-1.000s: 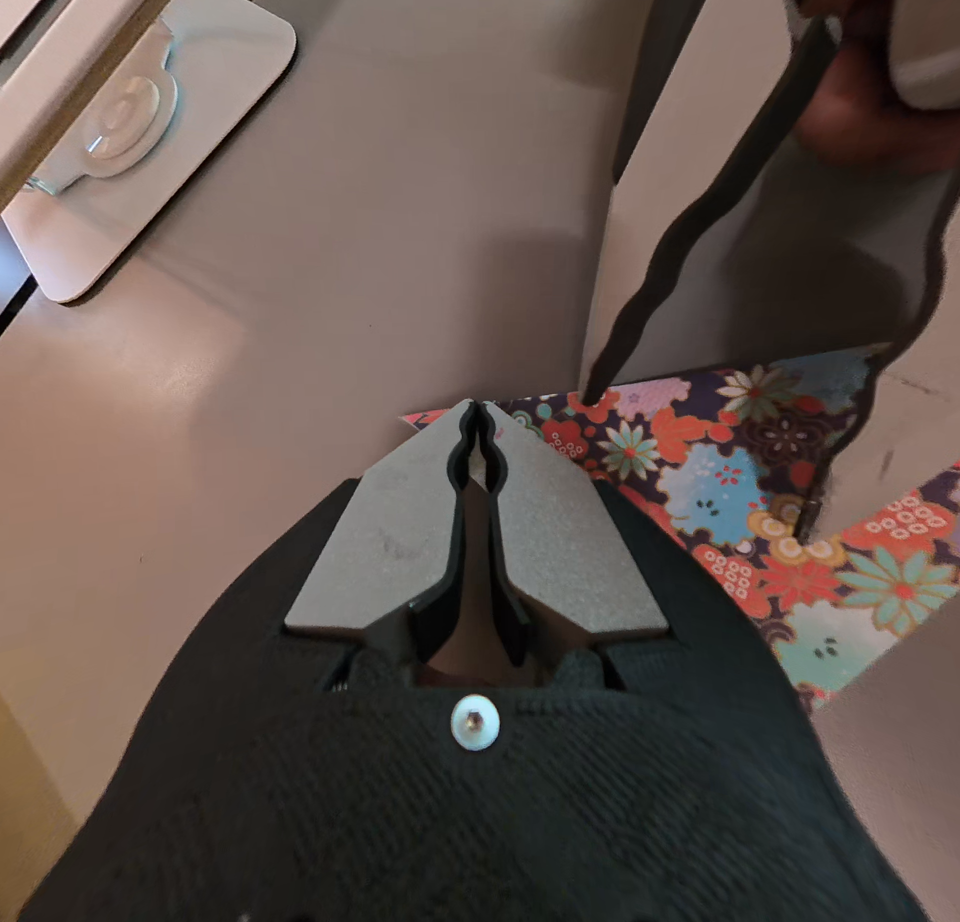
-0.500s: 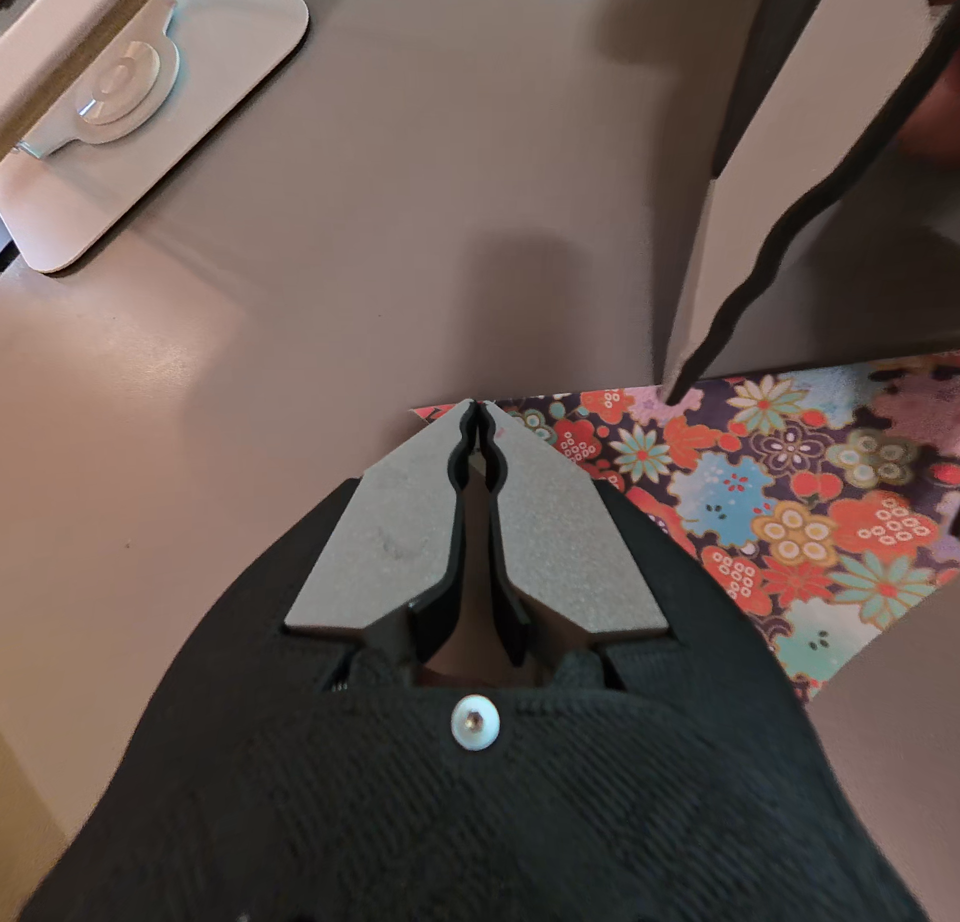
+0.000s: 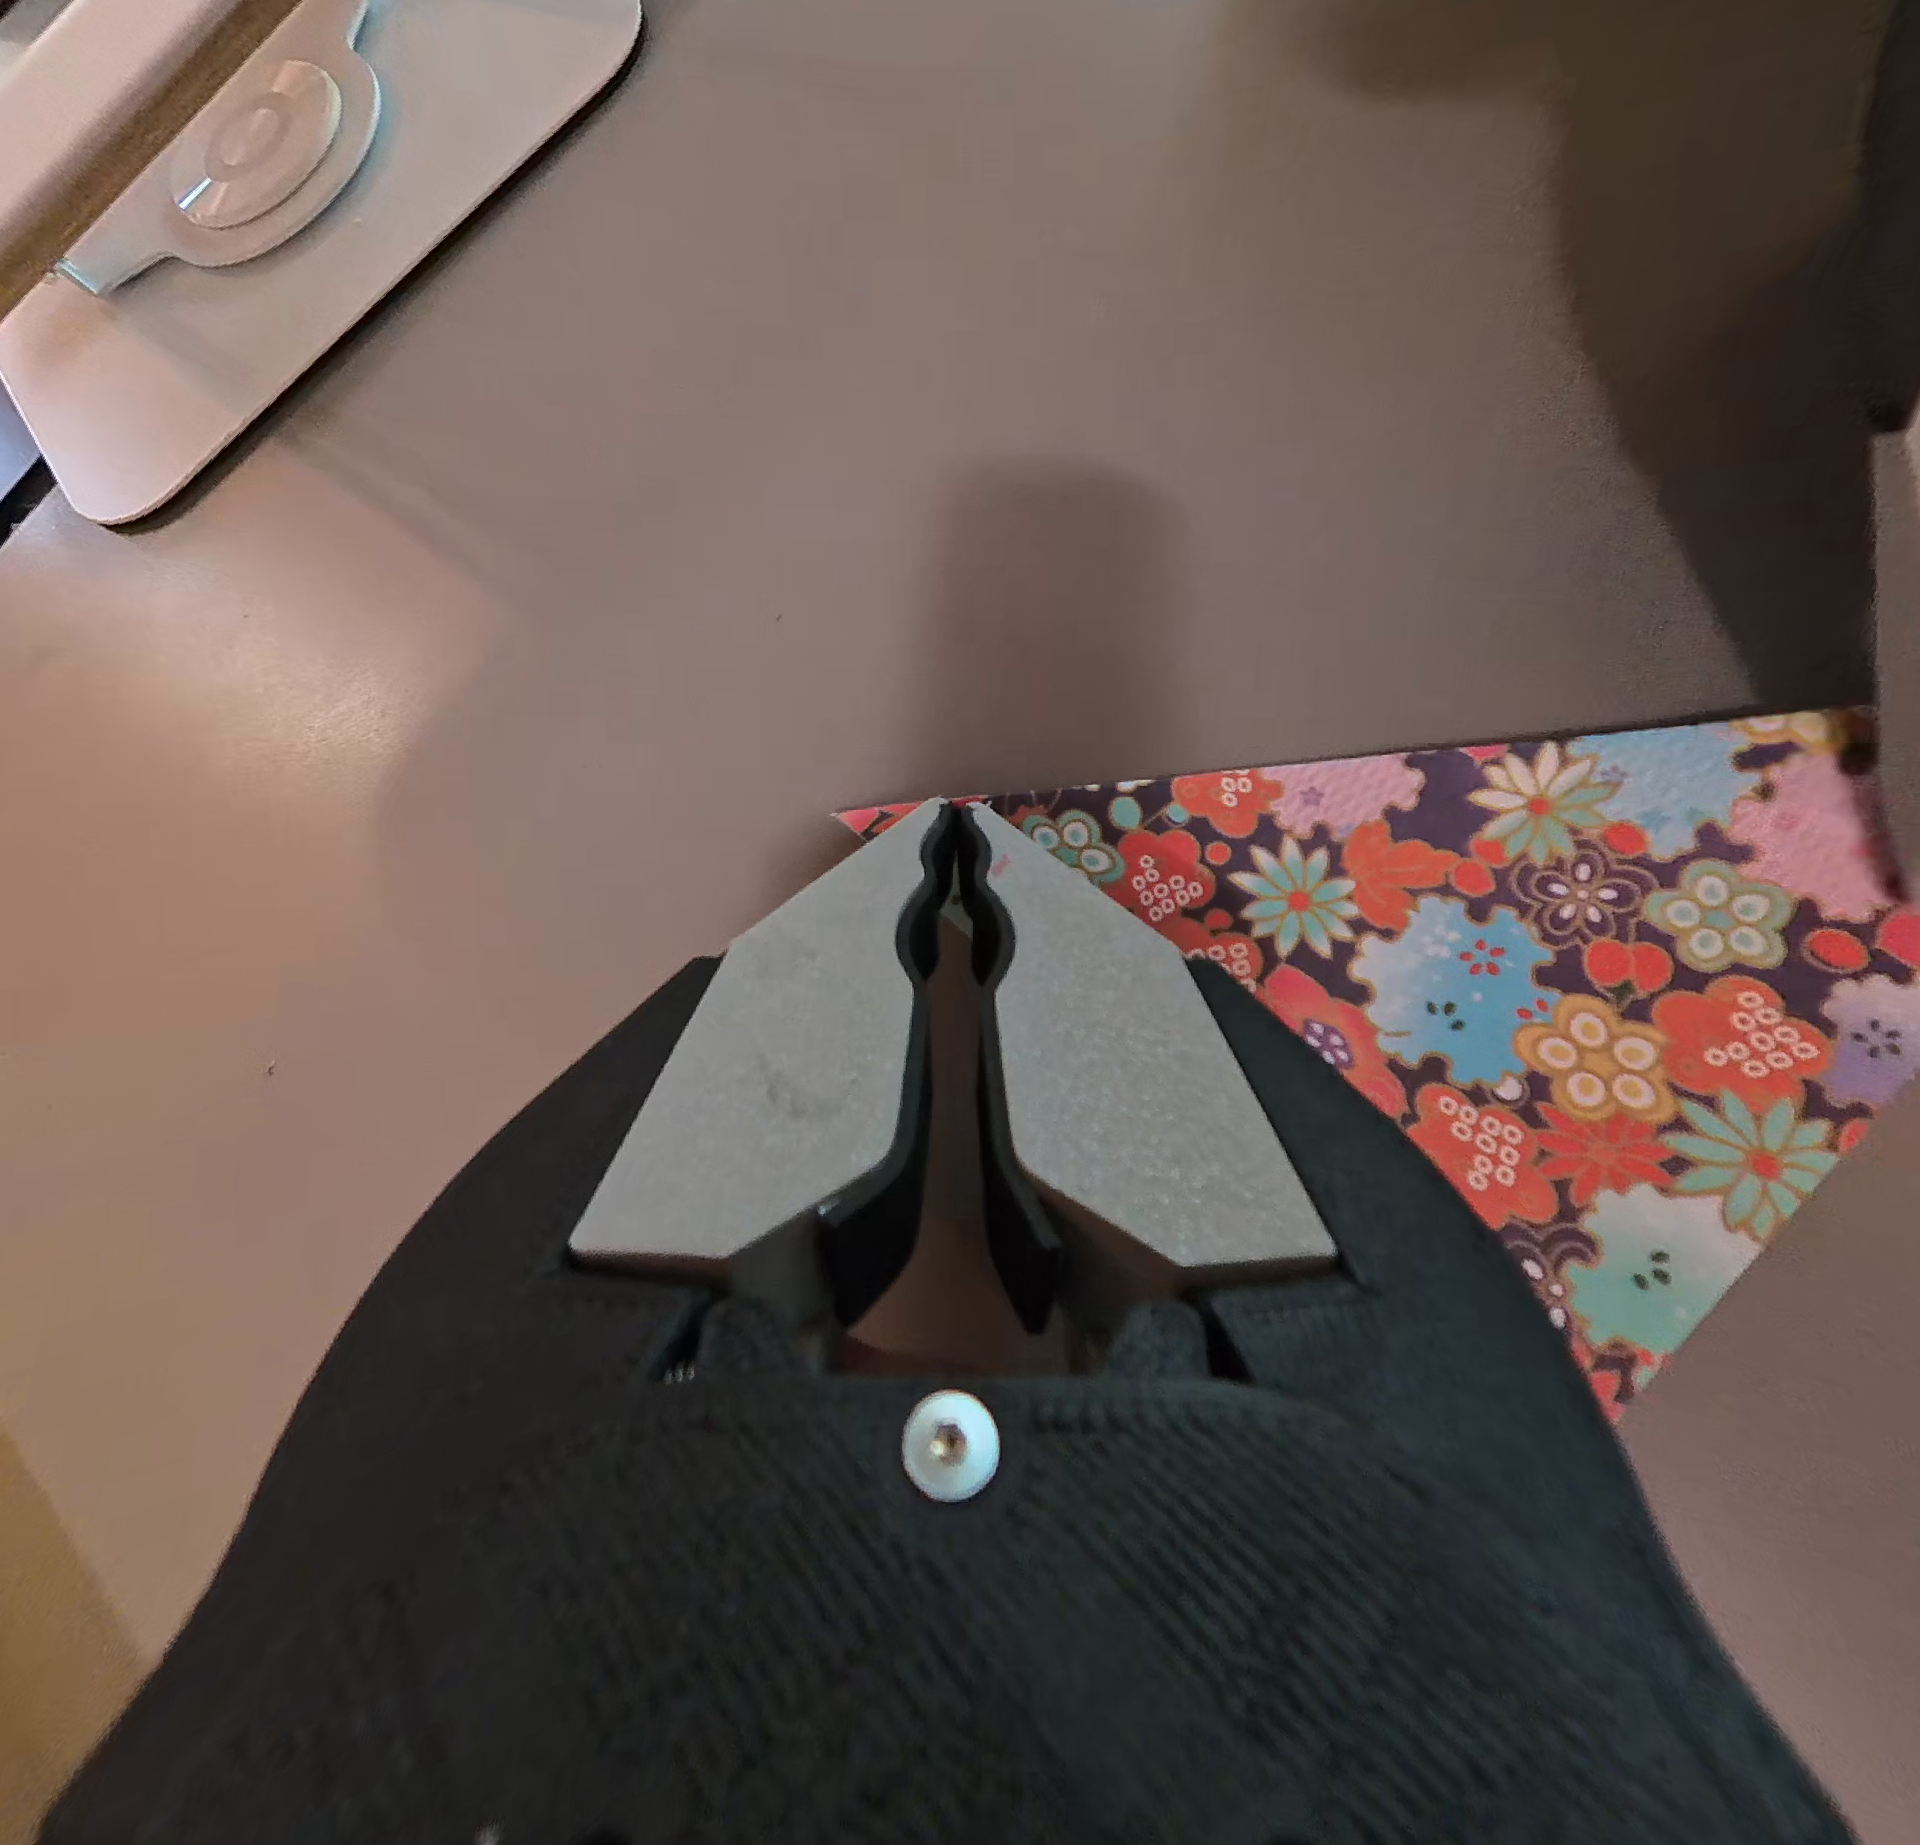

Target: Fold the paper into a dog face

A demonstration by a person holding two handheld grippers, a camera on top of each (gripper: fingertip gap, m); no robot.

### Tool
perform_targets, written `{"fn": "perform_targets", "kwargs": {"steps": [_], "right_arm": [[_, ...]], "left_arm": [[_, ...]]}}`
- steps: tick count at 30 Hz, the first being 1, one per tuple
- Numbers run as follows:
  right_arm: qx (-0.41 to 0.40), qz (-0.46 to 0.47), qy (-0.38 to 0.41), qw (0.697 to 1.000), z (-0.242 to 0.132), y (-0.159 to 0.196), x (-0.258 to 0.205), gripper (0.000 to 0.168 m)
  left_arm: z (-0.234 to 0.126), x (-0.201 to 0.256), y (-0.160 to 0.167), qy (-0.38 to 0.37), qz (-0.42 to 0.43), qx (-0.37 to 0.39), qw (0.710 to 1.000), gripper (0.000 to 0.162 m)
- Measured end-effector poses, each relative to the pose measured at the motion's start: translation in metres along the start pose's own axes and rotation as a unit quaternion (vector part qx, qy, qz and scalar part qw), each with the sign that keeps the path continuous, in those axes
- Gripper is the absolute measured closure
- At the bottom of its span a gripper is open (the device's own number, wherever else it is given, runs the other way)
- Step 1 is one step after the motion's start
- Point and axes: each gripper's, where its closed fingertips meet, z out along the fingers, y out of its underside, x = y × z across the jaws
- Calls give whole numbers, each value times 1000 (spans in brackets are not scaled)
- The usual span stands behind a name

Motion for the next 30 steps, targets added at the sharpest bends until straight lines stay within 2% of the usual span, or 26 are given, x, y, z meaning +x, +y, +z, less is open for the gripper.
{"fn": "perform_targets", "kwargs": {"steps": [6, 9, 15, 23, 27, 30], "right_arm": [[-10, 25, -28, 999, -4, 6, -3, 152], [-23, 52, -30, 998, -7, 14, 1, 168], [-27, 97, -67, 993, -11, 19, -3, 168], [-74, 56, -53, 994, -12, 30, -12, 168], [-4, -7, -12, 1000, -23, -3, -11, 168], [74, -70, 70, 992, -36, -35, 0, 164]], "left_arm": [[0, -1, 1, -2, 3, 0, 1000, 162], [-1, -1, 1, -3, 5, 0, 1000, 162], [-1, -1, 1, -7, 7, 0, 1000, 162], [0, -9, 3, -31, 0, -7, 1000, 162], [0, -25, 8, -83, -5, -21, 996, 162], [0, -32, 10, -110, -7, -30, 993, 162]]}}
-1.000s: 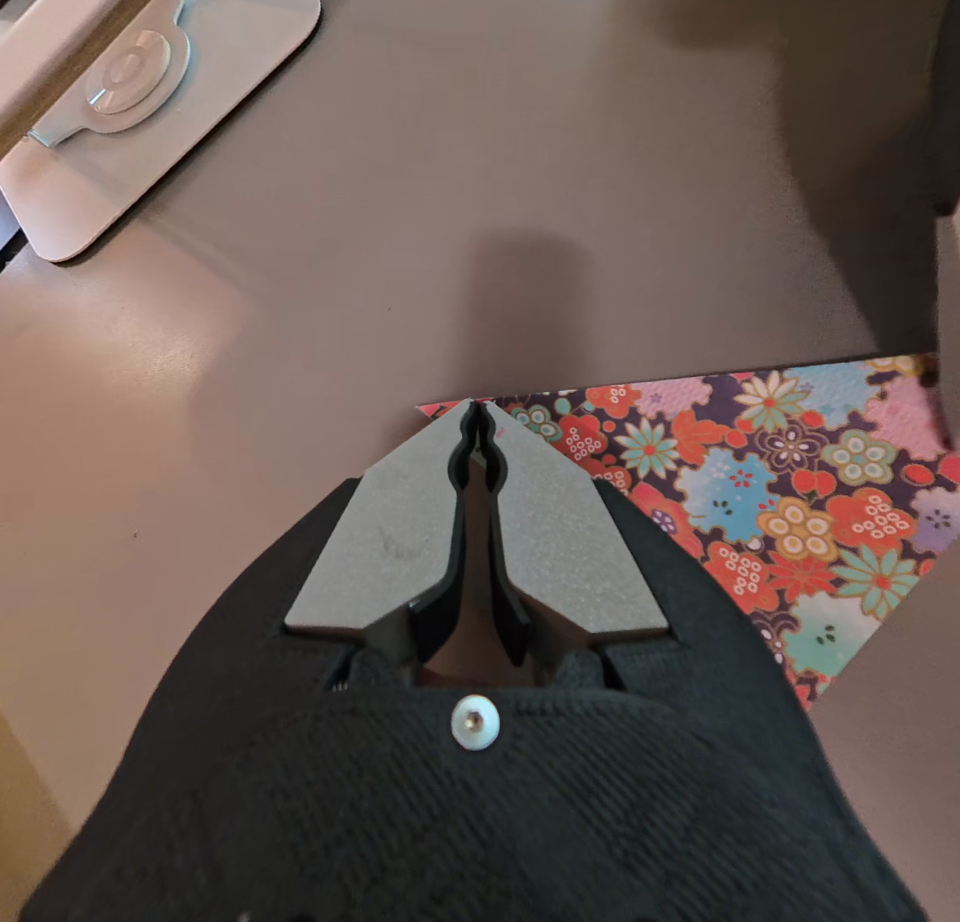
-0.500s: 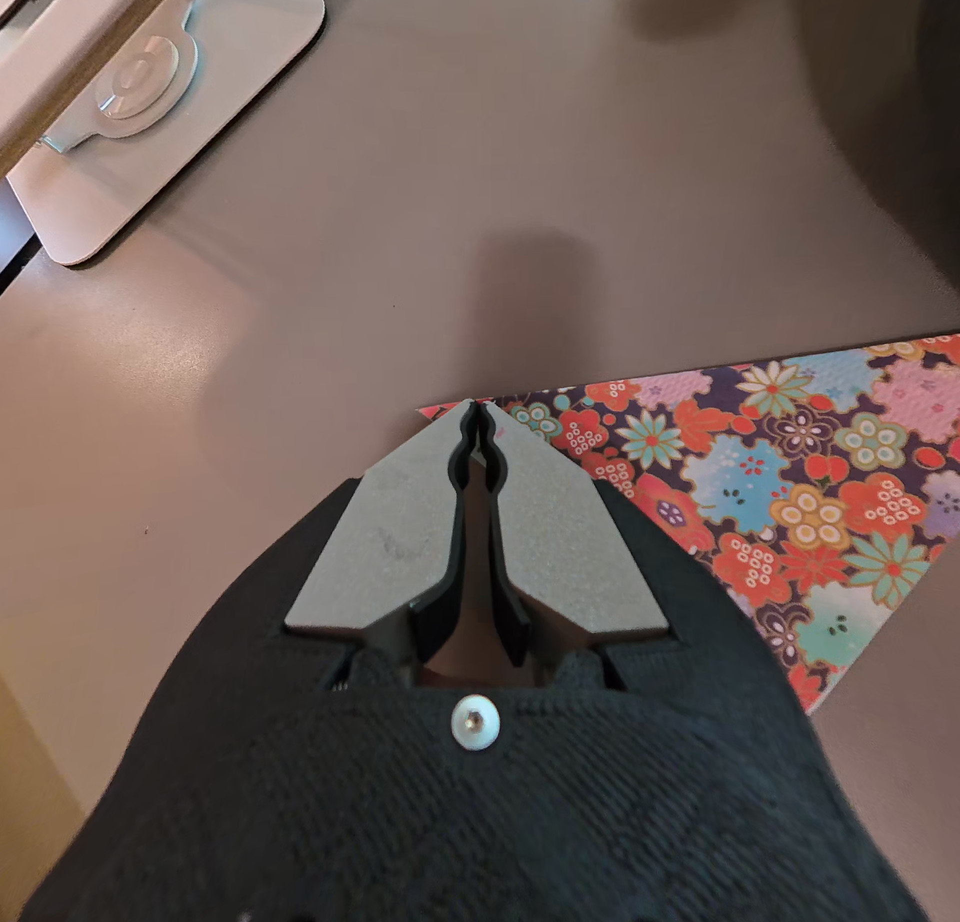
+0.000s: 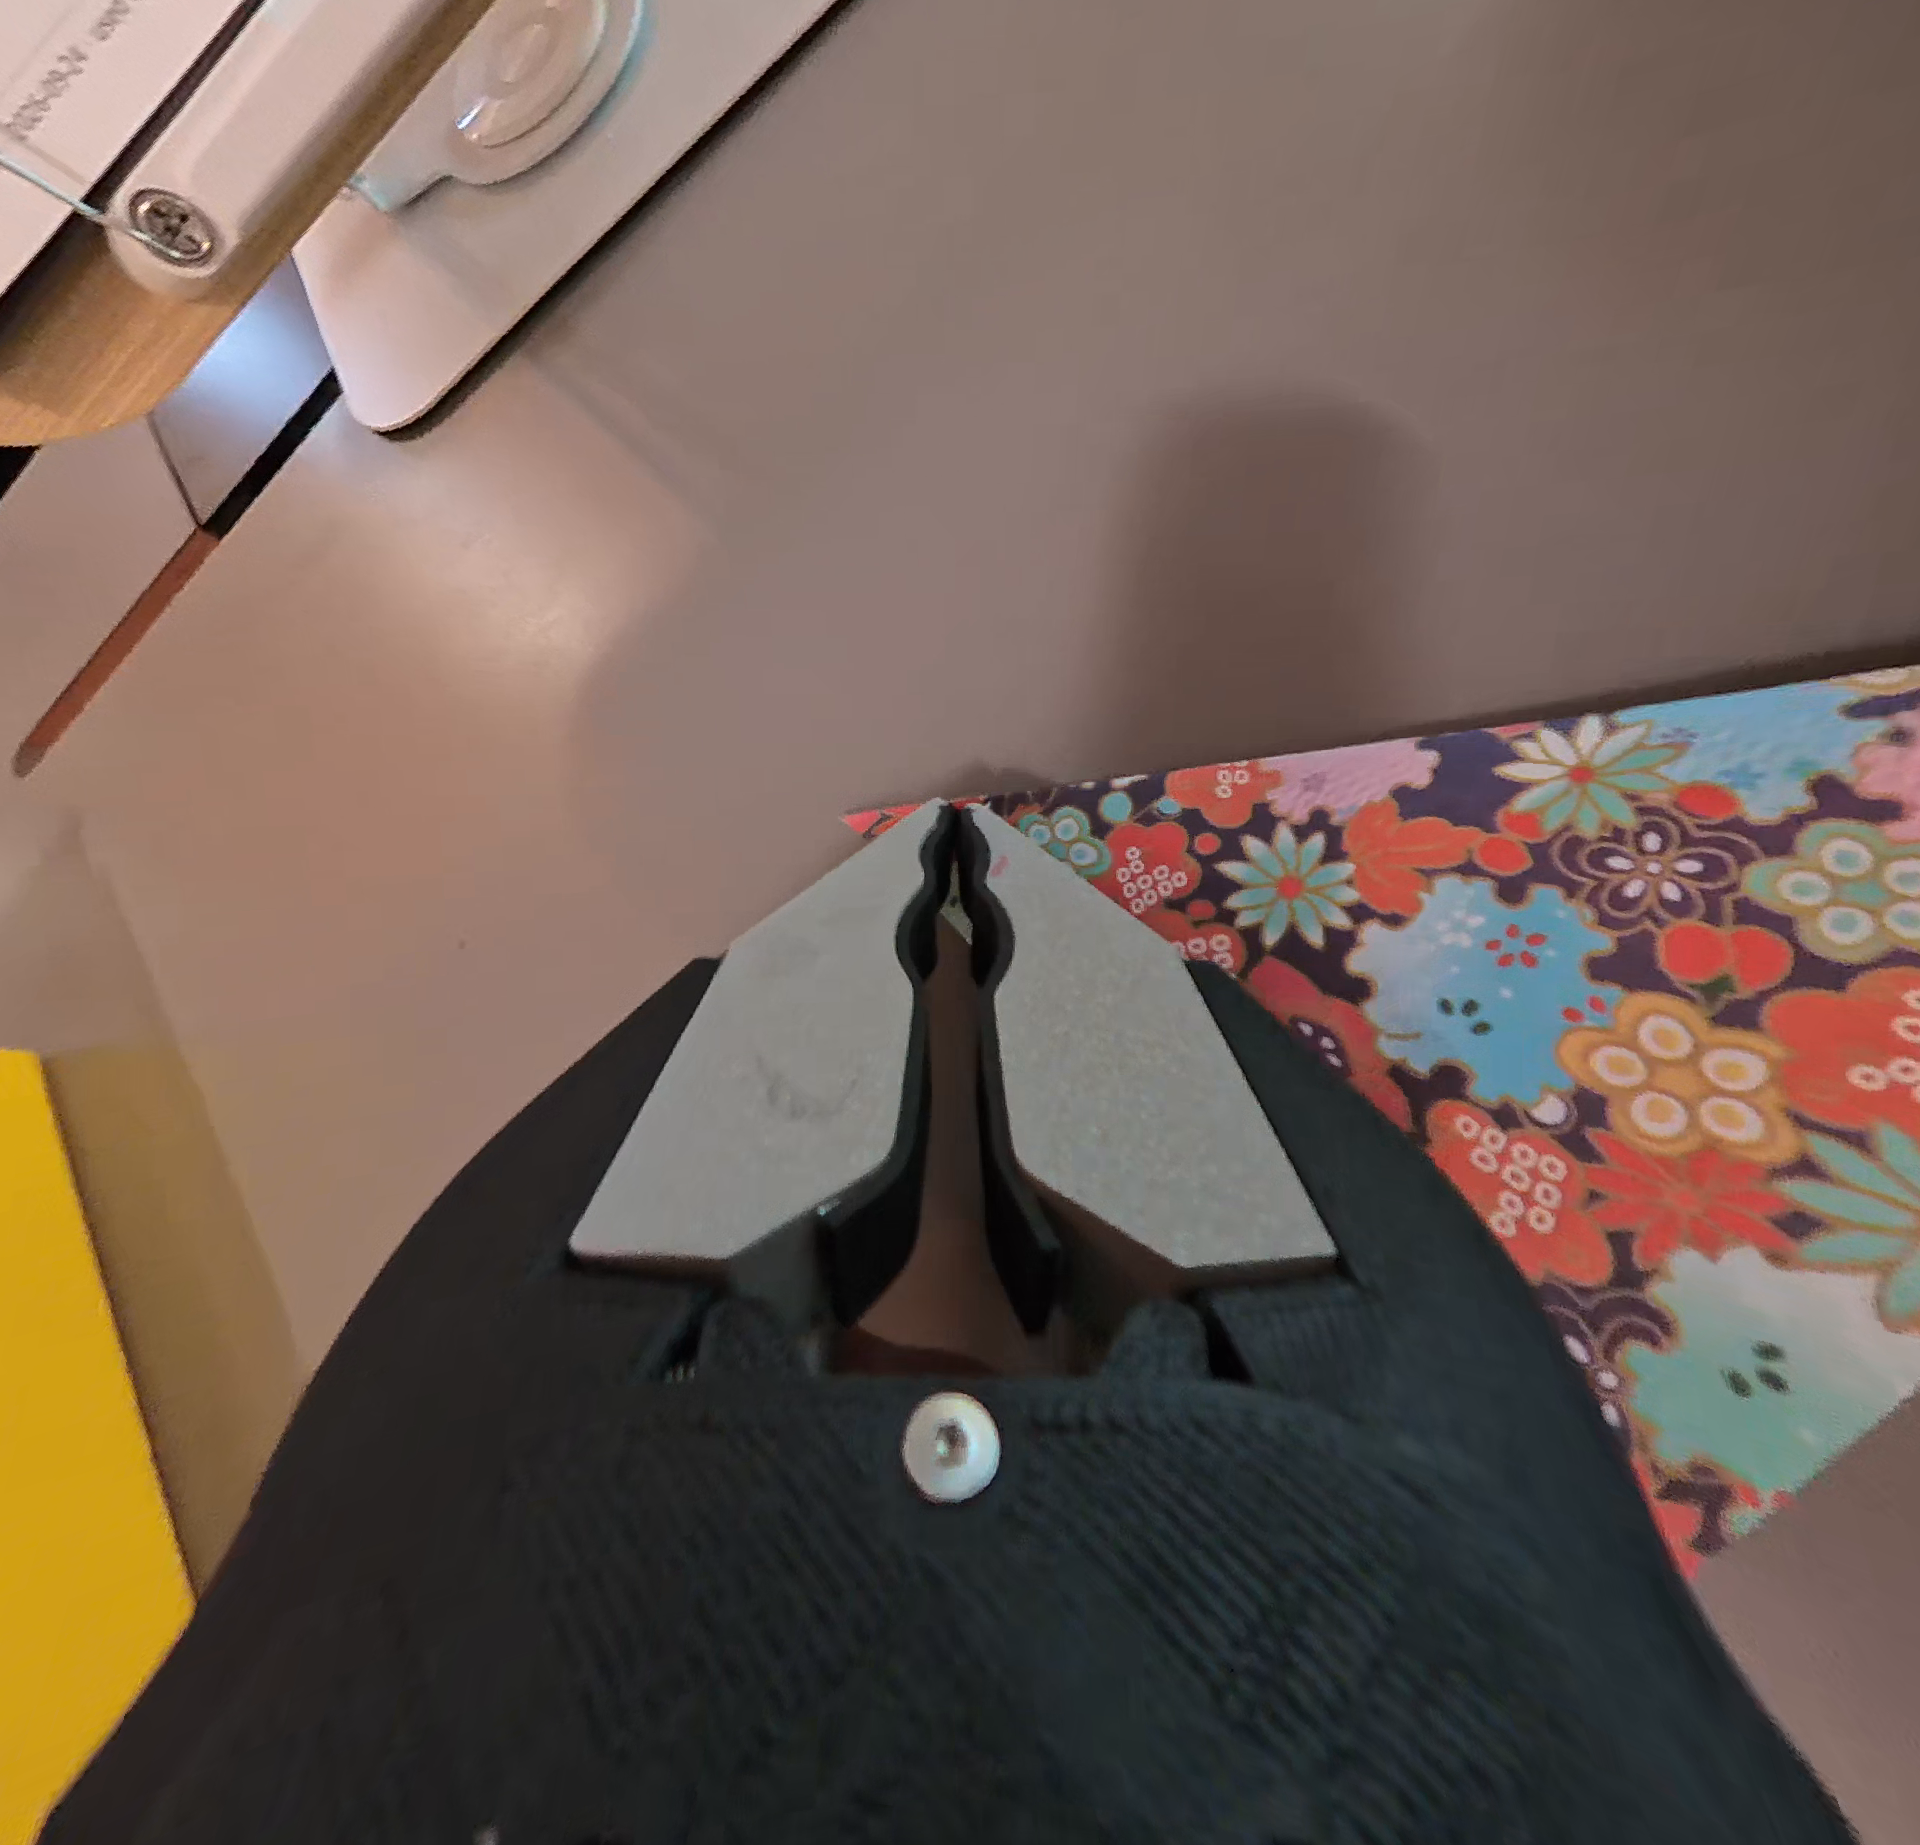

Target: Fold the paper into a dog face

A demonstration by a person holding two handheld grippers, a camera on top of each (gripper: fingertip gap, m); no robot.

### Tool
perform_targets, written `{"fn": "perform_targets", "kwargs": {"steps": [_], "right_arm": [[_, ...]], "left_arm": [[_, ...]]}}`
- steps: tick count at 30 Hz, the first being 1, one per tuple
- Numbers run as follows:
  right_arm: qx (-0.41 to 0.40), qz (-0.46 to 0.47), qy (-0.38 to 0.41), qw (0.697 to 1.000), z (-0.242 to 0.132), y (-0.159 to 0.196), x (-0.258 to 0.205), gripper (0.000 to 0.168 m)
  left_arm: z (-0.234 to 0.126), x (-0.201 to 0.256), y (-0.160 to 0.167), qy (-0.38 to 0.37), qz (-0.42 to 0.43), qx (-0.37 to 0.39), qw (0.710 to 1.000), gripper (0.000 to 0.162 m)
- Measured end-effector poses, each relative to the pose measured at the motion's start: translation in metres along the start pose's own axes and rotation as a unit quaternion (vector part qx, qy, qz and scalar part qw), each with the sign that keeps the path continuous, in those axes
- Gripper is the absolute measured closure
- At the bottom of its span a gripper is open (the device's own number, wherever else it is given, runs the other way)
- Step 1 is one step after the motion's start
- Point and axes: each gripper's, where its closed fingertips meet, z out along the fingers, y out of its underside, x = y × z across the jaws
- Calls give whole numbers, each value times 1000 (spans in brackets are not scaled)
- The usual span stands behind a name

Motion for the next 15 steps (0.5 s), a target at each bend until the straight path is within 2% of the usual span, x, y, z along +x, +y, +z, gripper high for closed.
{"fn": "perform_targets", "kwargs": {"steps": [2, 6, 8, 10, 15], "right_arm": [[31, -27, 51, 998, -1, -14, 10, 138], [-1, -52, 106, 993, 16, -10, 20, 113], [-30, -60, 121, 990, 29, -5, 24, 110], [-58, -72, 155, 984, 38, 0, 33, 113], [-117, -85, 195, 970, 48, 17, 46, 115]], "left_arm": [[0, -2, 1, -9, 1, -3, 1000, 162], [0, -2, 1, -13, 4, -3, 1000, 162], [0, -2, 1, -17, 8, -4, 1000, 162], [0, -2, 1, -22, 13, -4, 1000, 162], [0, -2, 1, -35, 29, -5, 999, 162]]}}
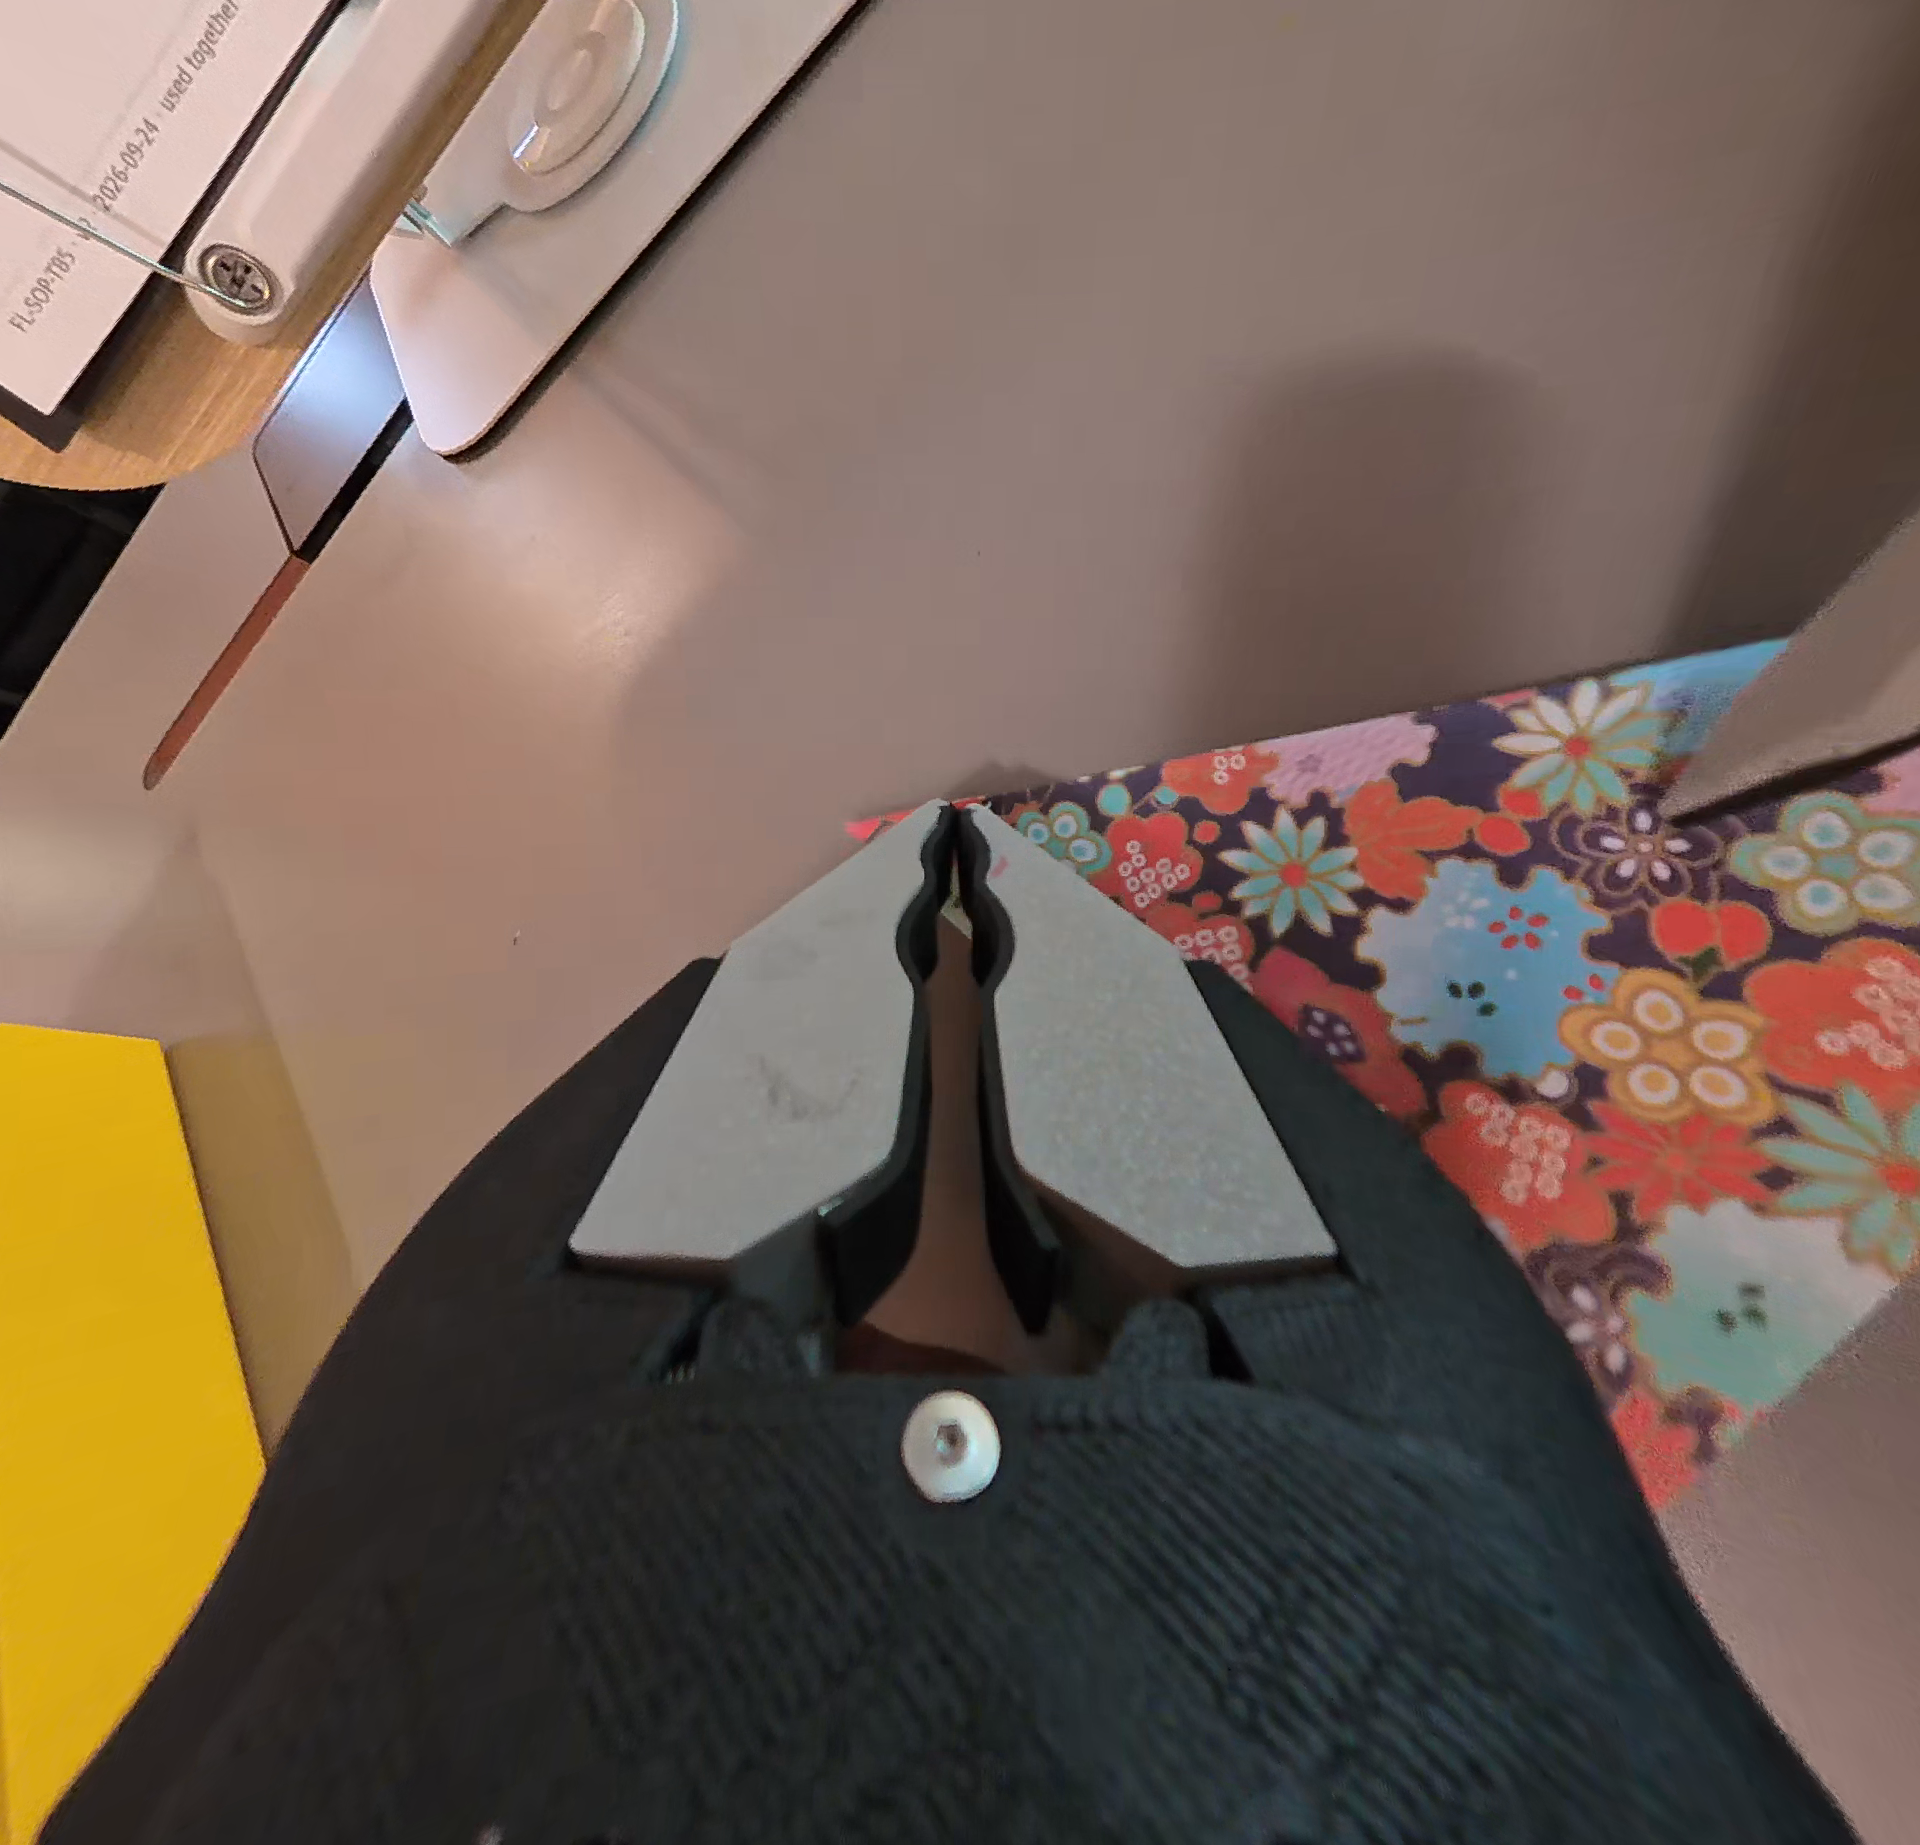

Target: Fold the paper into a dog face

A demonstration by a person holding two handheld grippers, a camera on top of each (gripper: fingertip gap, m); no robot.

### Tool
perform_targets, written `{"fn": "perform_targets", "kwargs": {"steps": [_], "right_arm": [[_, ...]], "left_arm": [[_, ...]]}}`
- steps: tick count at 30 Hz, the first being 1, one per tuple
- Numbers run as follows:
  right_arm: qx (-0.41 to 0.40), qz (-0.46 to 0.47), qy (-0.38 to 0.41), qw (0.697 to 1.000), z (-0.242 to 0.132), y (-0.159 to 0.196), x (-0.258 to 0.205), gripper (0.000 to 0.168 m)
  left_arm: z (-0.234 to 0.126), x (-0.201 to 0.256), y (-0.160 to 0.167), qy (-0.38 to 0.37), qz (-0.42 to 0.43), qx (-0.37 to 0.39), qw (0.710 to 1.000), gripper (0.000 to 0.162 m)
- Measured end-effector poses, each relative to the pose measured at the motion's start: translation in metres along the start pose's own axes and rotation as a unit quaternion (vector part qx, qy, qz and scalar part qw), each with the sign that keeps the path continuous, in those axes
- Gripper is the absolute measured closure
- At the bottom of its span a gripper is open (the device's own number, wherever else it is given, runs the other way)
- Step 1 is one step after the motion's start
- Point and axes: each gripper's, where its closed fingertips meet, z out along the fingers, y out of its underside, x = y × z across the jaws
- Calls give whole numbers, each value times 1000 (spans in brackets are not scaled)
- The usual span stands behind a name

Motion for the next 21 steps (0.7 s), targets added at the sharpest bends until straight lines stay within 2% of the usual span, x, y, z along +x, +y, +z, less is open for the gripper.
{"fn": "perform_targets", "kwargs": {"steps": [9, 12, 16, 21], "right_arm": [[11, 22, -19, 1000, 1, 5, 1, 115], [11, 15, -7, 1000, -1, 6, 5, 133], [15, 12, -13, 1000, -1, 6, 3, 137], [15, -13, -8, 1000, 0, 5, -2, 159]], "left_arm": [[-2, 0, 0, 21, -19, 6, 1000, 160], [-3, 0, 1, 30, -26, 8, 999, 159], [-3, 0, 1, 33, -28, 8, 999, 159], [-3, 0, 2, 31, -26, 5, 999, 162]]}}
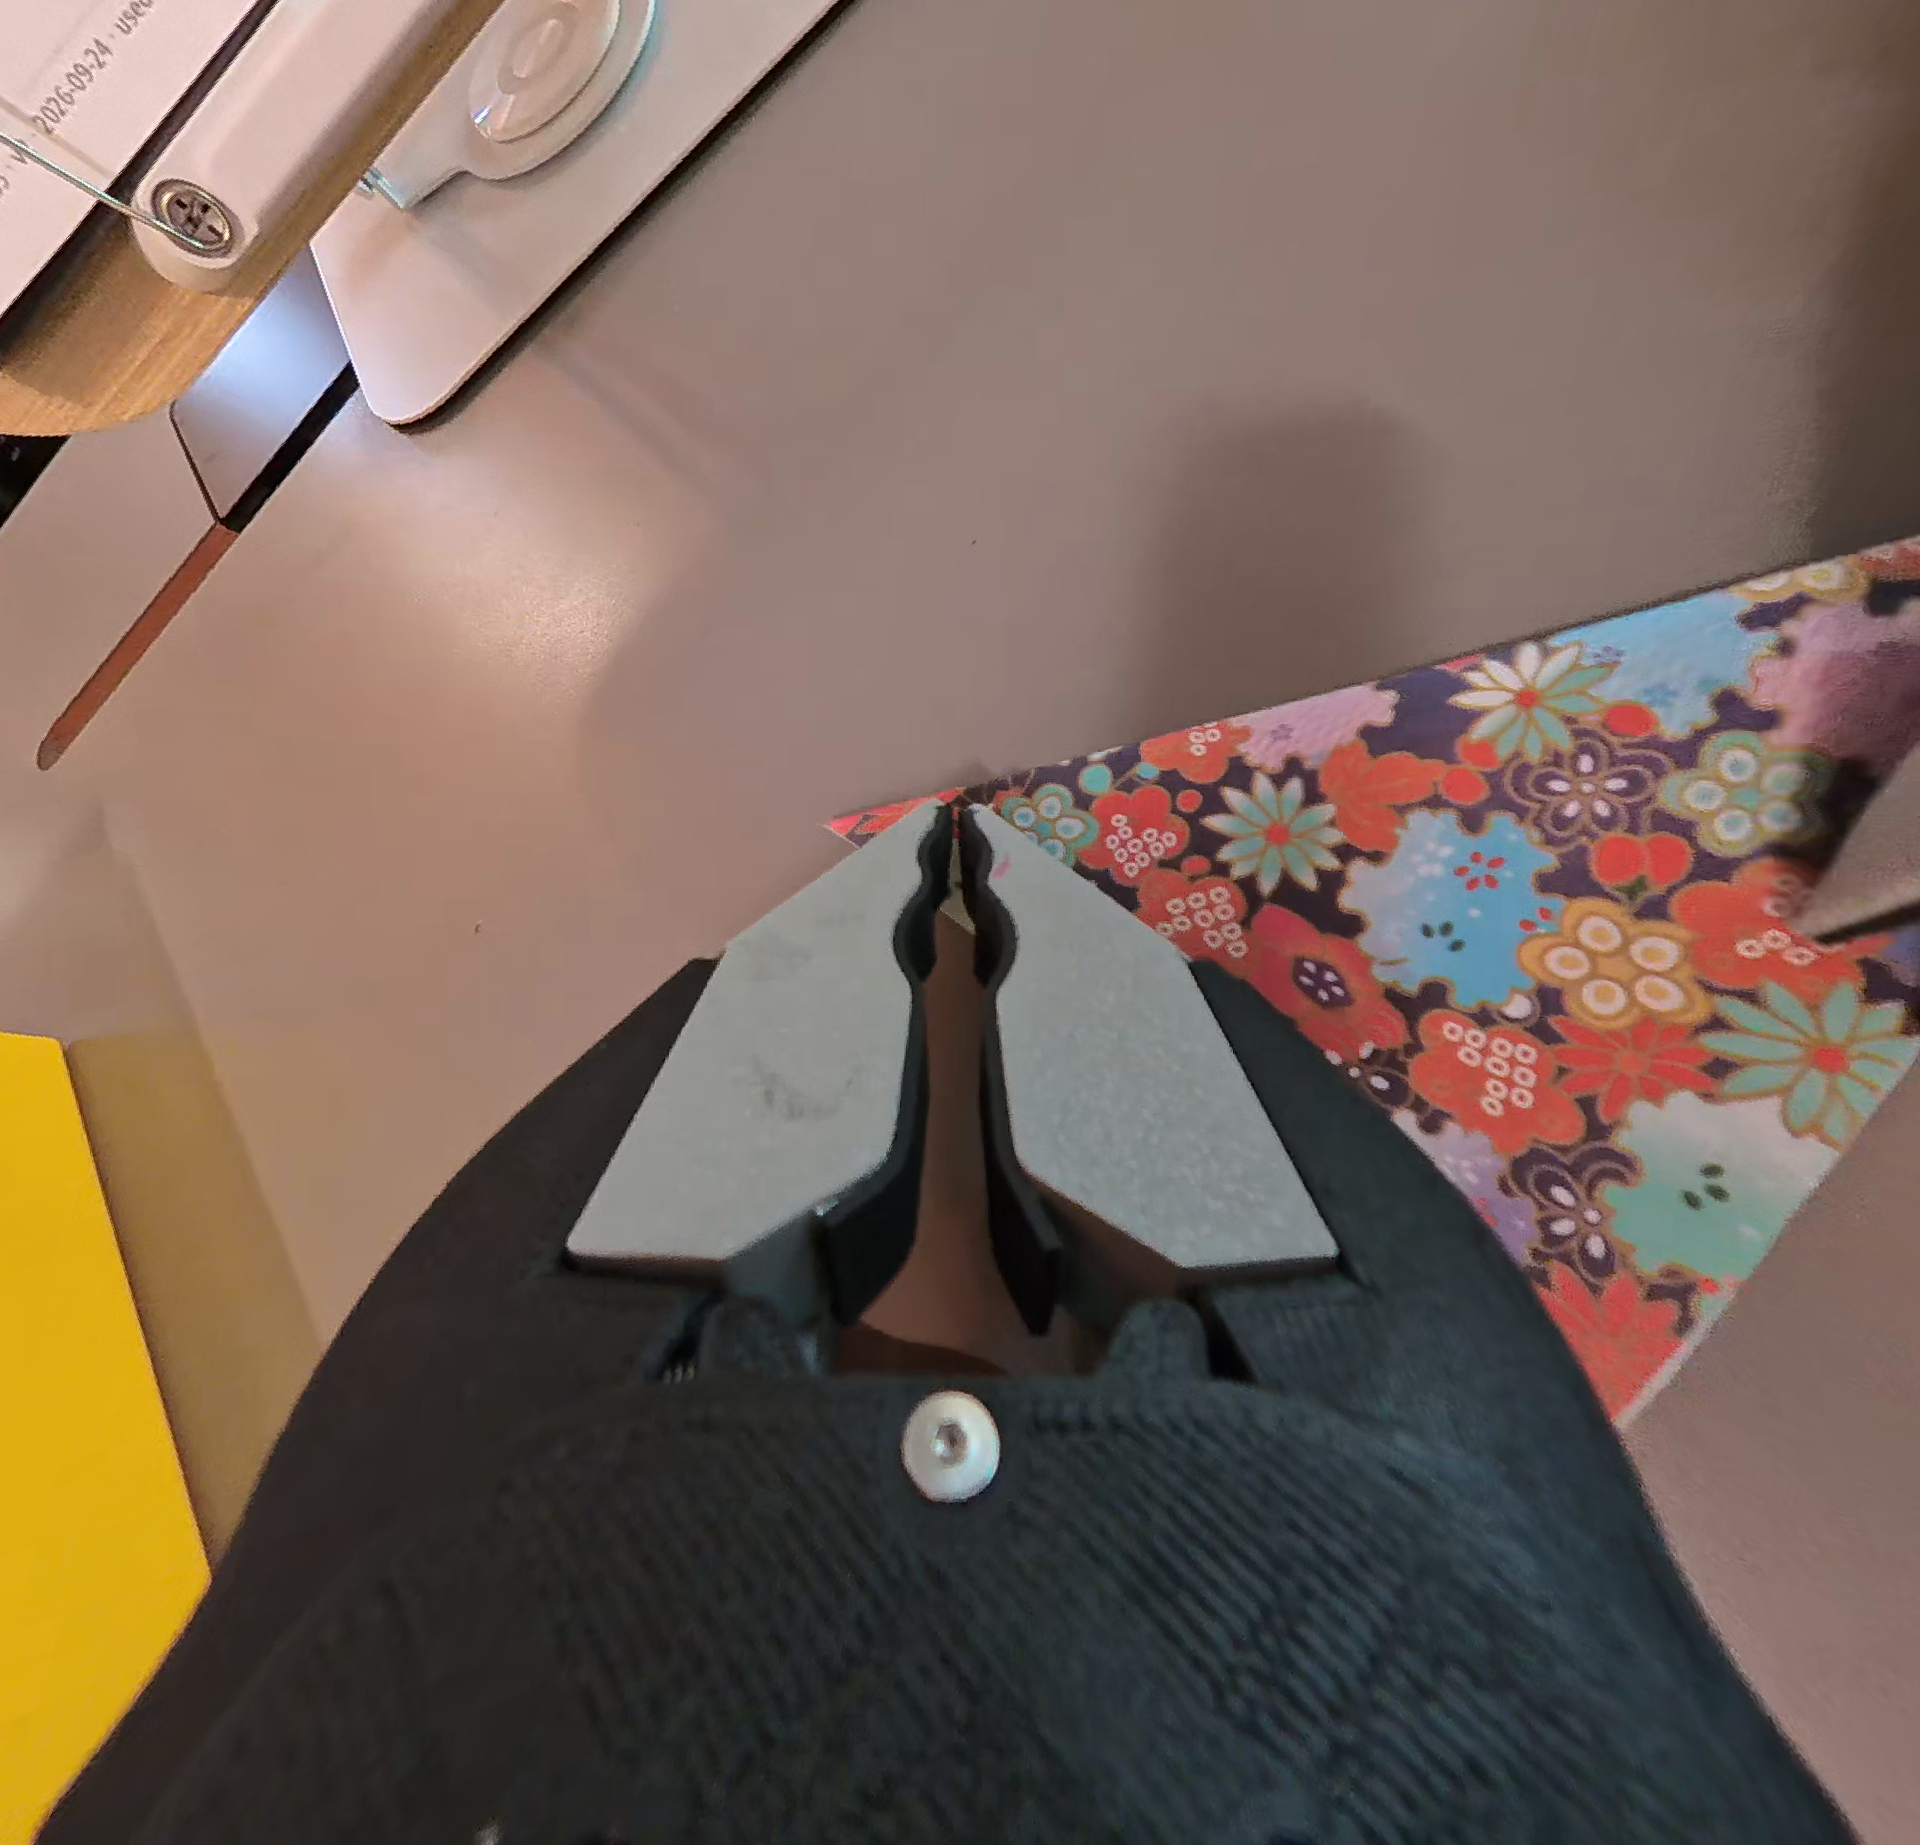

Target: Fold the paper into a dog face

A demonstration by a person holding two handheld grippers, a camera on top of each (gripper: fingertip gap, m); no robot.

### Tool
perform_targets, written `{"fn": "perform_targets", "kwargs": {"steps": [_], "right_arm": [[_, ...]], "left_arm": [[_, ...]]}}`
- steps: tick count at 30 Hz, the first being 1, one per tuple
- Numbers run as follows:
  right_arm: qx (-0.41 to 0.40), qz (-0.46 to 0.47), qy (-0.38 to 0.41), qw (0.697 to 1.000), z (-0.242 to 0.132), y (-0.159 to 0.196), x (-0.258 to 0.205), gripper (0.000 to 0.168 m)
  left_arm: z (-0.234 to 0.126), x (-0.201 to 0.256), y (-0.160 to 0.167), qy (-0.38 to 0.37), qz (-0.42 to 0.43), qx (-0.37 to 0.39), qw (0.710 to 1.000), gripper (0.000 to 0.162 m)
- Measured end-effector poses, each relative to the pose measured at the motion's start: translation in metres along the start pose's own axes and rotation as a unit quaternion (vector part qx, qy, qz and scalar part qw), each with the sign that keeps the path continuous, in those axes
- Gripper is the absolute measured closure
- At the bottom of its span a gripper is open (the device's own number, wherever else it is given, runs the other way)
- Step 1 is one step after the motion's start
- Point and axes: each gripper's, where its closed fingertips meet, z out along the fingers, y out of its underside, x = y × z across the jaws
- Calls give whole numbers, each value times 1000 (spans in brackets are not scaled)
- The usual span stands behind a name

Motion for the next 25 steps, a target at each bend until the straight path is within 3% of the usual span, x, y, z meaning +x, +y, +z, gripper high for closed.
{"fn": "perform_targets", "kwargs": {"steps": [4, 13, 18, 22, 25], "right_arm": [[-3, -24, 30, 999, 1, 0, 4, 168], [11, 8, 12, 1000, 0, 1, 5, 168], [10, 12, 4, 1000, -2, 3, 3, 168], [10, 9, -6, 1000, -3, 3, 0, 168], [10, 1, -16, 1000, -3, 2, -5, 168]], "left_arm": [[0, -1, 0, 4, -6, 1, 1000, 162], [-4, -11, 3, 0, -8, 8, 1000, 146], [-28, -28, -23, -31, -22, 88, 995, 148], [-43, -7, -42, 69, -65, 153, 984, 149], [-42, 24, -40, 133, -20, 140, 981, 154]]}}
